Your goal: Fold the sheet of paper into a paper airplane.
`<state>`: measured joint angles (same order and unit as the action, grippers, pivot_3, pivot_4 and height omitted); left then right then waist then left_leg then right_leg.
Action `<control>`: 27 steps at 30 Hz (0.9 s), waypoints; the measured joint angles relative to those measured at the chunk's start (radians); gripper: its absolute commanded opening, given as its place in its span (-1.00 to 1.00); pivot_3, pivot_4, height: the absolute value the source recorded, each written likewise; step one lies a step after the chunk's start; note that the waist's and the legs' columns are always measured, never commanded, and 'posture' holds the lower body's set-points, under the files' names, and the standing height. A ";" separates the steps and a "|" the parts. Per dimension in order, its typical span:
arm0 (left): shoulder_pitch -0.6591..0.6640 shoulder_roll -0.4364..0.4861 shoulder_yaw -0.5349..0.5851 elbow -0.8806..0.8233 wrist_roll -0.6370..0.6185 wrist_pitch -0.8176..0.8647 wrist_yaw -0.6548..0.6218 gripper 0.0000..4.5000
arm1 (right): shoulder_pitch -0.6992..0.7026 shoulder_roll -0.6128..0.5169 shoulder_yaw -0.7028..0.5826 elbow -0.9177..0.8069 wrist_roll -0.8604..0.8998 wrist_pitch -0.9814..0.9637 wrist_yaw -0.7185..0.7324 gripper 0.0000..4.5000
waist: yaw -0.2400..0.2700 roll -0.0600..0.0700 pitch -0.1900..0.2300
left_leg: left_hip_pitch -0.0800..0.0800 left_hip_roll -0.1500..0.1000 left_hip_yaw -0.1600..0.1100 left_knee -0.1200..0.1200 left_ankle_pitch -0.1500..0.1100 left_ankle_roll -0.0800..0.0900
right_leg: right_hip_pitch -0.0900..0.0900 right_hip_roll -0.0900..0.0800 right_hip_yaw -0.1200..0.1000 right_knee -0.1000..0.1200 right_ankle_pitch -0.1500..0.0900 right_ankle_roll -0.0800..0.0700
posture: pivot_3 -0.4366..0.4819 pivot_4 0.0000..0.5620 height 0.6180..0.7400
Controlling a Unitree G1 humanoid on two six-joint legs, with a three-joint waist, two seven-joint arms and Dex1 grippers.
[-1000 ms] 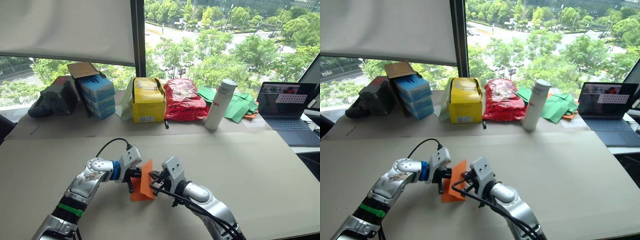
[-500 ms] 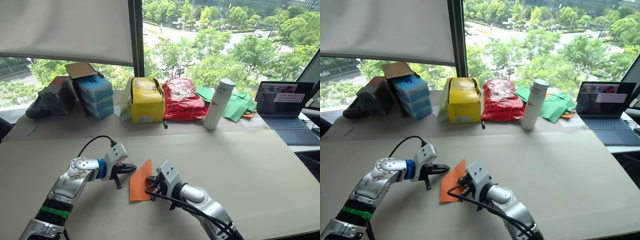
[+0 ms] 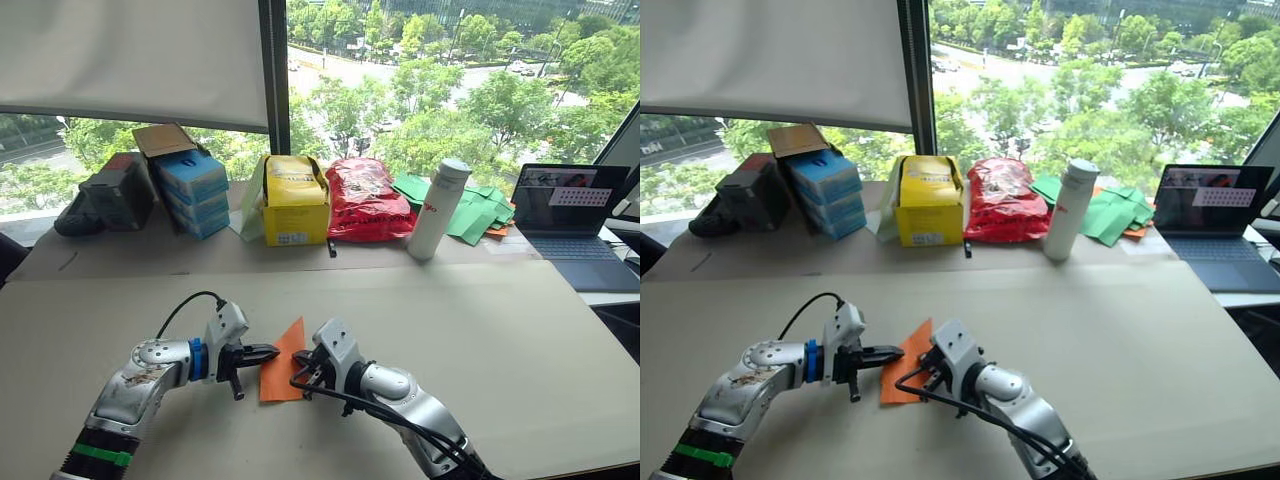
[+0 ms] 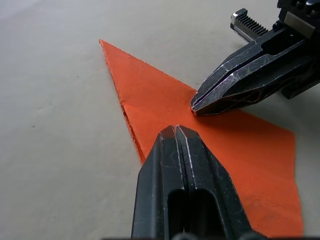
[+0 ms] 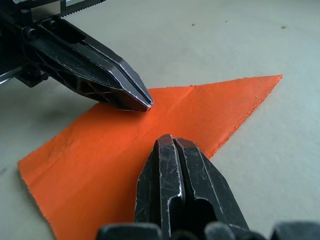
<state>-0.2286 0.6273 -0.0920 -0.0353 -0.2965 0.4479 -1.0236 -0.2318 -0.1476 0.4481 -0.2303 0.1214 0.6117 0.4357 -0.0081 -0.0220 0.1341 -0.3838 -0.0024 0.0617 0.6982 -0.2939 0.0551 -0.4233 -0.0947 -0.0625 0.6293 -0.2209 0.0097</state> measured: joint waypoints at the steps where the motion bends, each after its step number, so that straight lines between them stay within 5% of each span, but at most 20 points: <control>1: -0.005 -0.002 -0.012 0.007 0.013 -0.025 0.002 -0.98 | -0.001 -0.002 0.000 0.000 0.000 0.001 0.003 -1.00 | 0.001 0.000 0.000 | 0.000 0.000 0.000 0.000 0.000 0.000 | 0.000 0.000 0.000 0.000 0.000 0.000 | -0.05 -0.47 1.00; 27: 0.018 0.007 -0.059 0.000 0.072 -0.144 0.029 -0.98 | -0.299 0.056 -0.080 0.420 -0.025 -0.120 0.046 -1.00 | -0.005 0.002 -0.001 | 0.005 0.000 0.000 -0.002 0.000 0.000 | 0.002 -0.002 0.001 0.001 0.000 0.000 | -0.05 -0.47 1.00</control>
<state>-0.2106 0.6344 -0.1510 -0.0348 -0.2242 0.3035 -0.9943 -0.5311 -0.0918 0.3676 0.1899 0.0968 0.4914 0.4822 -0.0129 -0.0202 0.1329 -0.3793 -0.0024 0.0620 0.6962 -0.2942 0.0556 -0.4210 -0.0970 -0.0617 0.6302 -0.2208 0.0094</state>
